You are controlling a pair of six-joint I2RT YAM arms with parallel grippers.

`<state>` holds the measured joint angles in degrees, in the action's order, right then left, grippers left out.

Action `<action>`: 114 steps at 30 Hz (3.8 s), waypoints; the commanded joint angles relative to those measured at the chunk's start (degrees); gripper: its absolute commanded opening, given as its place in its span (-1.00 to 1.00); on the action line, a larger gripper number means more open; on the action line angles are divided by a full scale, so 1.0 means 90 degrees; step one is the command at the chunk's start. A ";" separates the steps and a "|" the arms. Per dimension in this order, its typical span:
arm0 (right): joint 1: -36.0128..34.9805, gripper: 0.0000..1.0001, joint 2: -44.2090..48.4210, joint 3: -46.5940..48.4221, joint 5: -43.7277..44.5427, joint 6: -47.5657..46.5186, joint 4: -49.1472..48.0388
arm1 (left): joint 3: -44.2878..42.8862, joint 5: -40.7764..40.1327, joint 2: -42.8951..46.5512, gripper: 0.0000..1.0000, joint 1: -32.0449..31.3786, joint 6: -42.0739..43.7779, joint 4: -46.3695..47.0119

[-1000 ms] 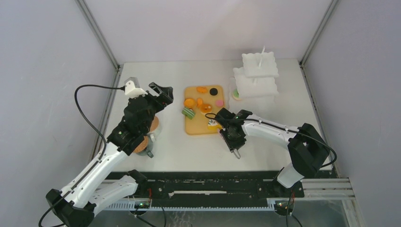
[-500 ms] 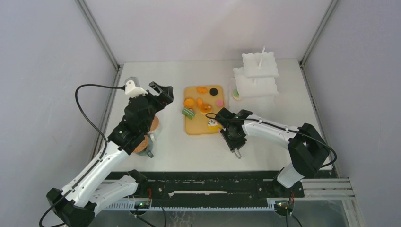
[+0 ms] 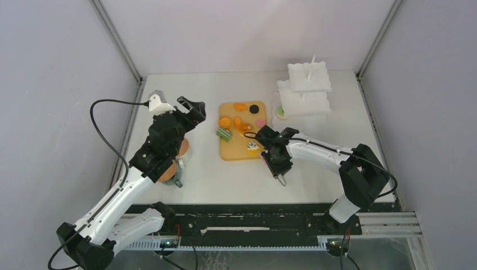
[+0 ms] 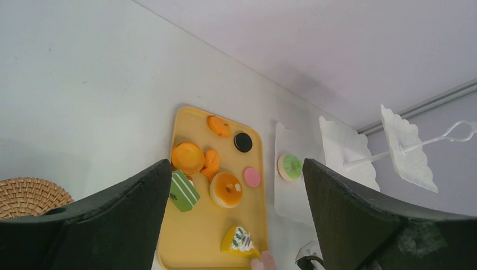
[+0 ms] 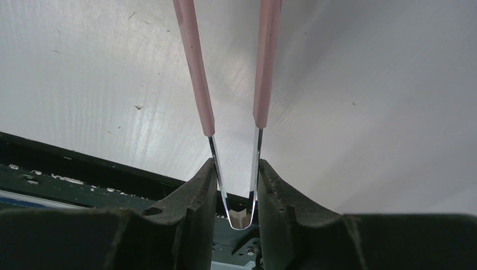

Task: Serve the afternoon tea
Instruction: Pick up the desert from the tray, then place the desert on the desert table.

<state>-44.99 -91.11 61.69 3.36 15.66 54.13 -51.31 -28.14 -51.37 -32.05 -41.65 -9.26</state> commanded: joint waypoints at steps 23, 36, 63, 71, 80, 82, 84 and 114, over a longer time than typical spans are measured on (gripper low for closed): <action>0.0126 -0.22 -0.1143 0.1232 -0.0352 -0.0543 0.0089 | 0.0259 0.0363 -0.0110 0.83 0.0436 -0.0070 0.0396; 0.0203 -0.26 -0.1596 0.1729 -0.0416 -0.0610 0.0119 | 0.0297 0.0439 -0.0141 0.83 0.0719 -0.0070 0.0394; 0.1322 -0.71 0.0700 0.0469 0.0718 0.1103 0.0560 | -0.0424 0.0610 -0.0914 0.75 0.0582 -0.0176 0.0402; 0.2257 -0.69 0.0934 -0.0014 0.0923 0.1520 0.0490 | -0.0639 0.0645 -0.1266 0.75 0.0328 -0.0155 0.0418; 0.2970 -0.69 0.0644 -0.0005 0.0897 0.1461 0.0123 | -0.0580 0.0715 -0.1247 0.75 0.0284 -0.0096 0.0413; 0.3082 -0.70 0.0565 0.0010 0.0870 0.1413 0.0050 | -0.0570 0.0705 -0.1245 0.75 0.0287 -0.0074 0.0403; 0.3190 -0.70 0.0475 0.0032 0.0895 0.1365 -0.0003 | -0.0588 0.0706 -0.1269 0.75 0.0289 -0.0047 0.0397; 0.4041 -0.57 -0.1036 0.1373 0.1170 0.0870 -0.0747 | -0.0736 0.0888 -0.1771 0.75 0.0281 -0.0050 0.0482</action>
<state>-9.26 -100.14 70.37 12.01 24.38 50.24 -54.02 -20.93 -66.96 -29.23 -42.96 -7.29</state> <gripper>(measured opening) 0.226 0.877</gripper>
